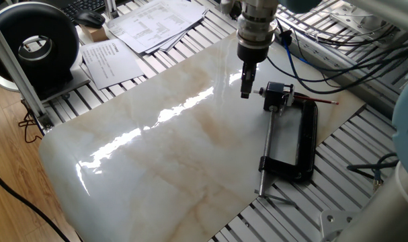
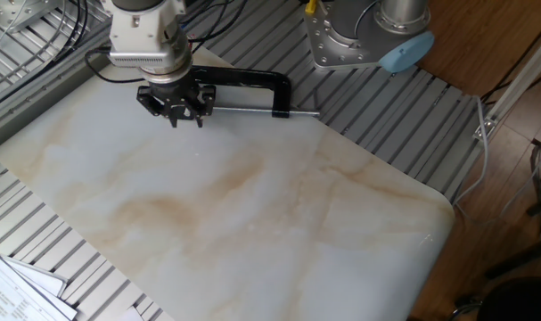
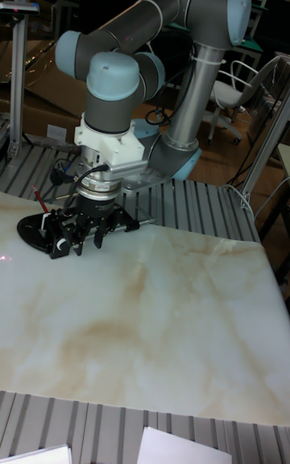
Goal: Sharpen the pencil with a pencil sharpener
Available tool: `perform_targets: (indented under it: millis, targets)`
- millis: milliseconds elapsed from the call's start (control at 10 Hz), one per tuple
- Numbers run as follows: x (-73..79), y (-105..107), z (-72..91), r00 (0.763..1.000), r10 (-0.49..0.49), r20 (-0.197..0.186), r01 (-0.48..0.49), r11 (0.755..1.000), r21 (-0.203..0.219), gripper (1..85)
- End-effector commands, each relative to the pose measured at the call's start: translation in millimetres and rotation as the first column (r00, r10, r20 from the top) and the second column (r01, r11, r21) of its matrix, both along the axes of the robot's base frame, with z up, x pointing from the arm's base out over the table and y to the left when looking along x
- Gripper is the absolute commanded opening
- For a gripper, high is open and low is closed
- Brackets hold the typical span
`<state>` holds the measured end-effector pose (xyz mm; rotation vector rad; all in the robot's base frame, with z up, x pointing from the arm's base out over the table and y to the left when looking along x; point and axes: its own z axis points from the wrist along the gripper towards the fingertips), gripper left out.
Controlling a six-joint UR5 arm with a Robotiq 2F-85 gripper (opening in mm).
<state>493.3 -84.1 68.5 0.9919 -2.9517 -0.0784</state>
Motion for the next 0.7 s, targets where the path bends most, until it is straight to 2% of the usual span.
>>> perform_targets:
  millis: [0,300,600]
  targets:
    - [-4.2,-4.7,-5.7,1.0,-0.007,0.019,0.006,1.0,0.012,40.0]
    - [-7.1,-8.3,-7.4,1.0,-0.01,0.018,0.01,1.0,0.015,26.3]
    - [-7.8,-10.7,-6.9,1.0,-0.008,0.019,0.008,1.0,0.009,23.0]
